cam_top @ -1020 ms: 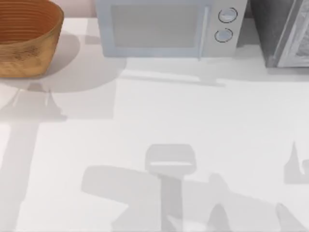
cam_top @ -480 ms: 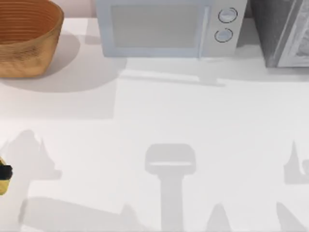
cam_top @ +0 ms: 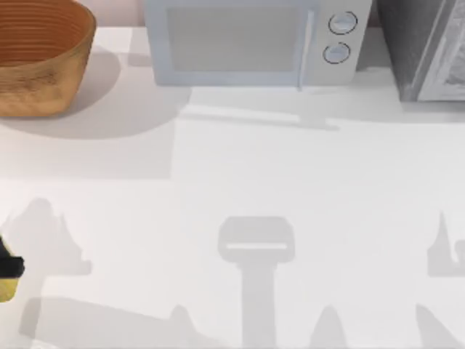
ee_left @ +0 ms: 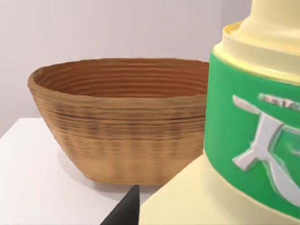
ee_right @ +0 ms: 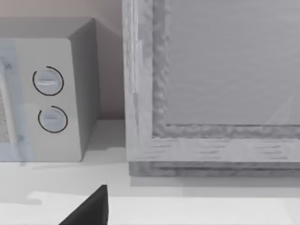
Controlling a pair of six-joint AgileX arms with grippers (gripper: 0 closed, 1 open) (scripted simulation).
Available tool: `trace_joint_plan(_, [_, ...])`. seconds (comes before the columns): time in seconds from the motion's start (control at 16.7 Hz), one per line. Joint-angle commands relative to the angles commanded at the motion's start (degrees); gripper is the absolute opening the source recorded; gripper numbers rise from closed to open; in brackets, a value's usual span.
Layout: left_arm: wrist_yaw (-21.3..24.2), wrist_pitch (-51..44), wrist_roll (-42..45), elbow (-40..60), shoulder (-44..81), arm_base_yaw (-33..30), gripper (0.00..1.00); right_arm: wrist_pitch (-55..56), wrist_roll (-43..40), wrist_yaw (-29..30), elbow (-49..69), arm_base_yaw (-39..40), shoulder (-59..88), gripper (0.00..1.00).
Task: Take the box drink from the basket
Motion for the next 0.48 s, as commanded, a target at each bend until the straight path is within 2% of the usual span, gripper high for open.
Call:
trace_joint_plan(0.12, [-1.72,0.80,-0.74,0.53,1.60,-1.44,0.00,0.00,0.00,0.00,0.00,0.00,0.00,1.00])
trace_joint_plan(0.24, [-5.65,2.91,-2.14,2.07,4.93,-4.76,0.00,0.00,0.00,0.00,0.00,0.00,0.00,1.00])
trace_joint_plan(0.48, [-19.05,10.08,-5.52,7.70,16.07,-15.52,0.00,0.00,0.00,0.00,0.00,0.00,0.00,1.00])
